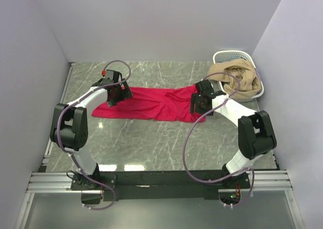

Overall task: Fold and stack the t-shirts
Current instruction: Fold the tshirt

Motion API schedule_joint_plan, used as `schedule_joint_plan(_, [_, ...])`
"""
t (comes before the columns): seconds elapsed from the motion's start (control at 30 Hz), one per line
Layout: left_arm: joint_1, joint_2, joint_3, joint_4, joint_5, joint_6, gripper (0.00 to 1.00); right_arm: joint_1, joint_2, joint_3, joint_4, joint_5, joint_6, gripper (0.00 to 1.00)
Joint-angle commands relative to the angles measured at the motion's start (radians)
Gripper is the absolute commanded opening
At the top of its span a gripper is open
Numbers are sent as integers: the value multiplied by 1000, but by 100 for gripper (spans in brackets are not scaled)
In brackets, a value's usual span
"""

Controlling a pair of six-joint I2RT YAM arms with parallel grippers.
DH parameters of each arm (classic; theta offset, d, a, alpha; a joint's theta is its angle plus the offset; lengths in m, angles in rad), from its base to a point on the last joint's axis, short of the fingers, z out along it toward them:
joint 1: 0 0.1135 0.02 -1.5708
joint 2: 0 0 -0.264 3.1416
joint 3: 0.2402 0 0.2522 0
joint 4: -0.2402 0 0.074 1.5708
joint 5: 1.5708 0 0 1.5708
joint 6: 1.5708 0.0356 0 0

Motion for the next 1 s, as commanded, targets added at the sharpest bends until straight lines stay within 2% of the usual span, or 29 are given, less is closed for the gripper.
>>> schedule_joint_plan(0.0, [-5,-58,8,6,-3,22,95,4,-66,-56,59,-38,-48,75])
schedule_joint_plan(0.37, [-5,-46,2,17,11,15,95,5,-97,-47,82,-130,-77,73])
schedule_joint_plan(0.63, [-5,-37,-3,21,12,15,95,5,-42,-45,102,-226,-84,72])
schedule_joint_plan(0.83, [-5,-29,2,21,15,17,95,7,9,-53,127,-266,-86,67])
schedule_joint_plan(0.97, [-5,-26,-1,20,12,20,95,7,30,-44,122,-272,-86,58])
